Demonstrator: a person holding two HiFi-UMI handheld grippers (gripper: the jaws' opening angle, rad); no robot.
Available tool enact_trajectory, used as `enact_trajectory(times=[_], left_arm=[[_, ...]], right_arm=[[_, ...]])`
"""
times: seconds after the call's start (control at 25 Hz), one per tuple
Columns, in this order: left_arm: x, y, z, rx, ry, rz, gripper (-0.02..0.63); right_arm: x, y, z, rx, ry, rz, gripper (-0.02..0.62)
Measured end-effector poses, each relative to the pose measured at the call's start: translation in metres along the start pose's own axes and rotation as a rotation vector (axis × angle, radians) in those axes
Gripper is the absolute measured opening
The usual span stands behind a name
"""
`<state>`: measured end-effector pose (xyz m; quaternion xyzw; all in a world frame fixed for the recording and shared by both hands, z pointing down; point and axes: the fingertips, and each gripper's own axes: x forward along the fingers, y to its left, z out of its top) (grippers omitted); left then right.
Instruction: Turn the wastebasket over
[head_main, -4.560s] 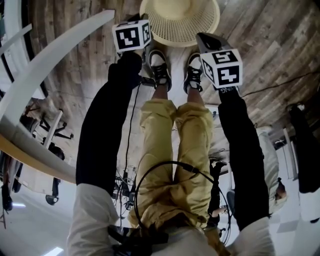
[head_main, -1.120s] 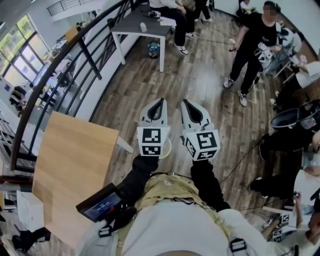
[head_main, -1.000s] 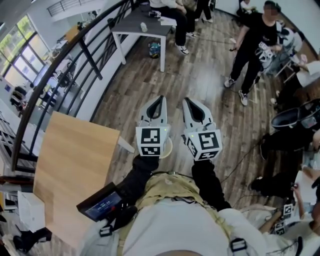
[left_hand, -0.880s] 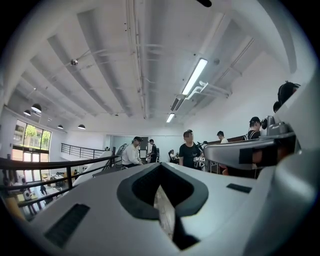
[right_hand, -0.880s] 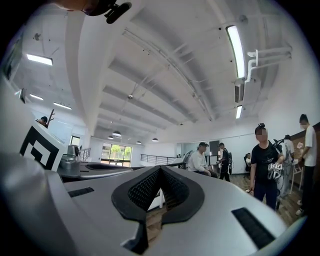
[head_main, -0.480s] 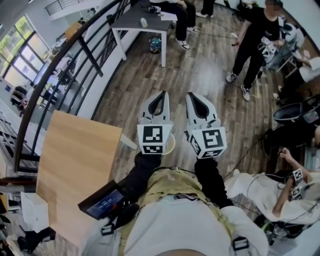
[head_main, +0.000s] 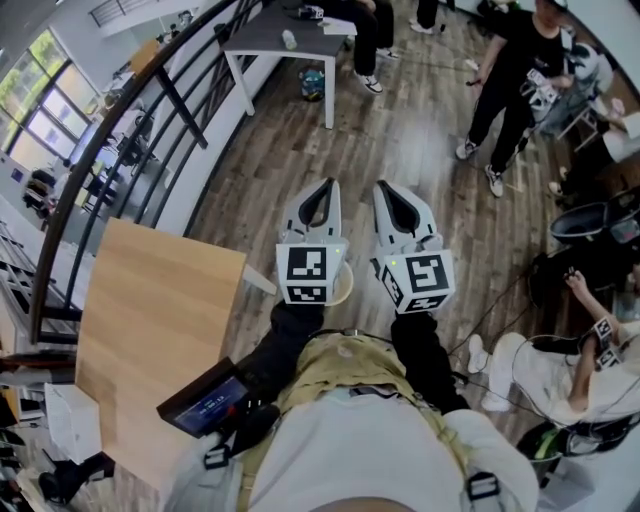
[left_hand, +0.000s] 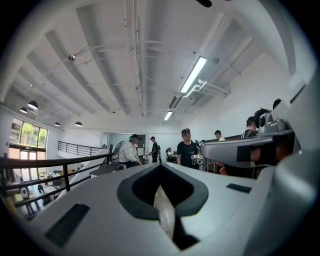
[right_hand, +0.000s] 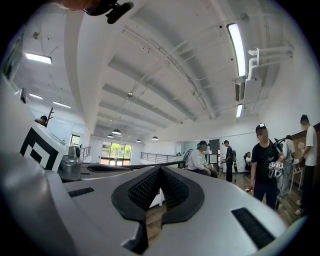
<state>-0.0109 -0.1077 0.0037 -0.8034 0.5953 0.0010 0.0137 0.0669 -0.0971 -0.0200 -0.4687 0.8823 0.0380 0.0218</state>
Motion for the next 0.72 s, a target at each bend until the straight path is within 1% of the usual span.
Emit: enact_trajectory(times=[0.32, 0.72], left_arm=[[0.0052, -0.0008, -0.0030, 0.000, 0.008, -0.016, 0.002], [0.0092, -0.0065, -0.0033, 0.007, 0.010, -0.035, 0.002]], right_arm=[[0.0022, -0.0067, -0.0059, 0.013, 0.012, -0.015, 0.018], [0.0053, -0.0037, -0.0081, 0.009, 0.022, -0.001, 0.018]])
